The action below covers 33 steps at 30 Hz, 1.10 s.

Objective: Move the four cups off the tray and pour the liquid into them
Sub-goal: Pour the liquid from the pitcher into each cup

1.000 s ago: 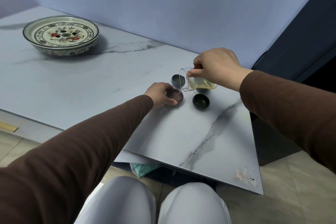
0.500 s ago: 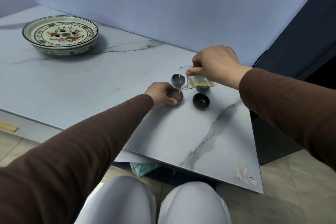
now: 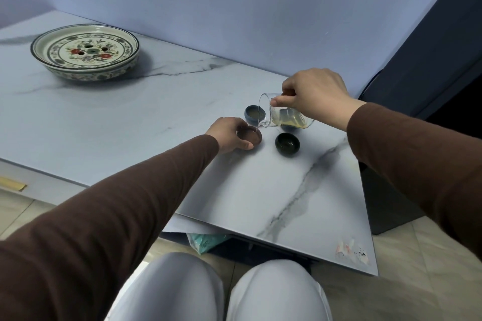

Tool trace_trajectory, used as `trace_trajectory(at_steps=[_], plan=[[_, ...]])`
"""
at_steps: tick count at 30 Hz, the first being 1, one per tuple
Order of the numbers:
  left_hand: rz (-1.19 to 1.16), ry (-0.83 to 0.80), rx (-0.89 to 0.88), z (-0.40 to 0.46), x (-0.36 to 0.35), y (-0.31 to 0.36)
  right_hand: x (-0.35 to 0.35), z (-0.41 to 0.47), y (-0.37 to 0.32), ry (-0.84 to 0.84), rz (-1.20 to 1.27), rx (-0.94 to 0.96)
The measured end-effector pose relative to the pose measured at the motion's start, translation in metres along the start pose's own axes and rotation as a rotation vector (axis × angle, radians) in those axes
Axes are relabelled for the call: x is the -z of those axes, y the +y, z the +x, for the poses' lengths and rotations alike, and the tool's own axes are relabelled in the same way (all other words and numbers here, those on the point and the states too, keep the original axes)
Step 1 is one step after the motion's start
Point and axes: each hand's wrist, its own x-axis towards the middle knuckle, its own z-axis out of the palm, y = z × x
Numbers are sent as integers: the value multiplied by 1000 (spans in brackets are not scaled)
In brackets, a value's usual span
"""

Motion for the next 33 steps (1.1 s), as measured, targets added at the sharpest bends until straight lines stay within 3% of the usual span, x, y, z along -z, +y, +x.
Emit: trace_trajectory(at_steps=[9, 14, 18, 22, 27, 33], plan=[[8, -5, 17, 1, -3, 1, -37, -30, 44, -21, 563, -385], [32, 48, -62, 10, 4, 8, -46, -41, 75, -11, 805, -518], [58, 138, -202, 32, 8, 29, -47, -42, 99, 28, 683, -550], [125, 97, -293, 64, 3, 54, -47, -38, 118, 11, 500, -504], [317, -35, -271, 100, -11, 71, -49, -27, 132, 1, 337, -434], [267, -160, -166, 123, -27, 72, -49, -8, 134, -23, 234, -373]])
